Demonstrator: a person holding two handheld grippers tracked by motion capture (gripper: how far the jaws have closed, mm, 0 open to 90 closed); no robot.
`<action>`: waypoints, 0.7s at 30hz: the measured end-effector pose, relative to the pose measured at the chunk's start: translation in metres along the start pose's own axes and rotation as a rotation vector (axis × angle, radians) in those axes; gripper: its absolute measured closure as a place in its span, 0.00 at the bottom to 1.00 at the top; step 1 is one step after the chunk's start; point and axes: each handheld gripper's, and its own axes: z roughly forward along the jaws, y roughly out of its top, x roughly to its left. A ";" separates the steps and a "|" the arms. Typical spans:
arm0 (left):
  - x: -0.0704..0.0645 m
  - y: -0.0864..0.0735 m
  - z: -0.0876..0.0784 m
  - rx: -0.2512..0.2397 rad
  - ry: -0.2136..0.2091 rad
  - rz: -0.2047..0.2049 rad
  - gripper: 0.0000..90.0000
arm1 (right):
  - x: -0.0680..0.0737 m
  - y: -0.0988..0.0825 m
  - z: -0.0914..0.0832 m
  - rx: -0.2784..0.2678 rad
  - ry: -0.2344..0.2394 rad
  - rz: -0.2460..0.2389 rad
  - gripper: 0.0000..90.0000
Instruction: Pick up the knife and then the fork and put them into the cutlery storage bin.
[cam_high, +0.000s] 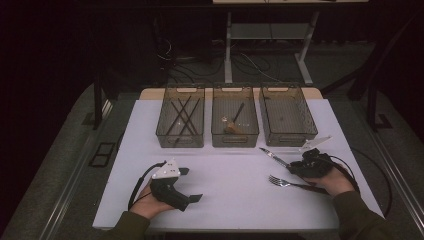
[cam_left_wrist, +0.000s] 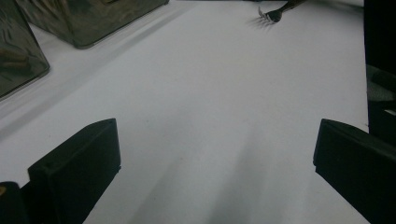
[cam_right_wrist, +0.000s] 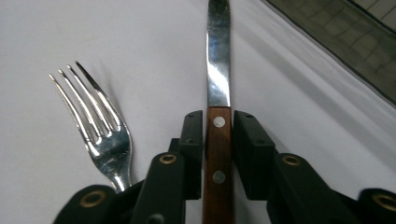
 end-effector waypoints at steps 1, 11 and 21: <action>0.000 0.000 0.000 0.001 0.000 0.001 0.00 | 0.000 0.000 0.000 0.001 -0.007 0.000 0.83; 0.000 0.000 0.000 0.001 0.000 -0.003 0.00 | 0.001 0.015 0.003 0.113 -0.007 -0.034 0.84; -0.001 0.000 0.000 -0.007 -0.004 -0.006 0.00 | 0.000 0.051 0.014 0.378 0.006 -0.072 0.83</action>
